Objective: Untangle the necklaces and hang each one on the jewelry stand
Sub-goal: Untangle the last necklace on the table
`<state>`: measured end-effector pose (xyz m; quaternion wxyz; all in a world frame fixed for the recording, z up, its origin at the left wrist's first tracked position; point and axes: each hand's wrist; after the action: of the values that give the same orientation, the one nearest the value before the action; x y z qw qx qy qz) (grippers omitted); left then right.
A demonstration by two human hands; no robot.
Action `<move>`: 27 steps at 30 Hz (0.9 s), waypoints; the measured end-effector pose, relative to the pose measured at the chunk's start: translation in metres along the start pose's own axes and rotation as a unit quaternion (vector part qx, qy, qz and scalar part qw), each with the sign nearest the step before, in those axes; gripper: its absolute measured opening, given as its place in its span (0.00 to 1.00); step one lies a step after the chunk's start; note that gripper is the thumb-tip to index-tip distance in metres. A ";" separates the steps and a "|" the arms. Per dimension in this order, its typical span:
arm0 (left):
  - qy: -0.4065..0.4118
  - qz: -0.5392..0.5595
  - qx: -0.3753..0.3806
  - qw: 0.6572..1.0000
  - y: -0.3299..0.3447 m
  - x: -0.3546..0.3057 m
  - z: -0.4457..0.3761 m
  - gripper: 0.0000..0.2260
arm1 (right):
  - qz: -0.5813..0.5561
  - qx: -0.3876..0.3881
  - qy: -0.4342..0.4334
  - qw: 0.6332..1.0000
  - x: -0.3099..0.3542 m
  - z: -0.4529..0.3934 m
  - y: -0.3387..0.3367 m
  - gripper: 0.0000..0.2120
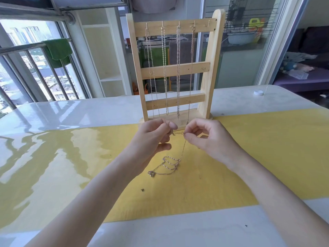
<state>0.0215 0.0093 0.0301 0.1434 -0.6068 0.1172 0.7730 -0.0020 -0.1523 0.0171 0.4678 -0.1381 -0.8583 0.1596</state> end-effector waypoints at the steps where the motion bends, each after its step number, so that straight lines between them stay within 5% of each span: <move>1: -0.003 -0.006 -0.006 1.000 0.000 -0.001 0.000 0.09 | 0.002 -0.003 0.001 1.000 0.002 0.000 -0.002 0.10; 9: 0.010 -0.081 -0.078 0.994 -0.002 0.001 0.000 0.13 | -0.242 -0.006 0.052 0.969 0.018 -0.003 -0.007 0.06; 16: -0.105 -0.010 0.122 0.987 -0.006 -0.003 0.003 0.16 | -0.233 -0.045 0.081 0.968 0.019 -0.003 -0.018 0.05; 27: -0.100 0.075 0.078 0.989 -0.010 0.001 -0.006 0.13 | -0.194 -0.088 0.078 0.974 0.014 -0.004 -0.026 0.06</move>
<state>0.0302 0.0168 0.0276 0.1430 -0.5029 0.2076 0.8268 -0.0077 -0.1703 0.0402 0.5415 -0.0217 -0.8402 -0.0212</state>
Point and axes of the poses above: each hand's wrist, its own z-axis away from the middle knuckle, its own y-axis out of the palm, x = y × z, and after that the axes turned 15 degrees about -y, right-handed
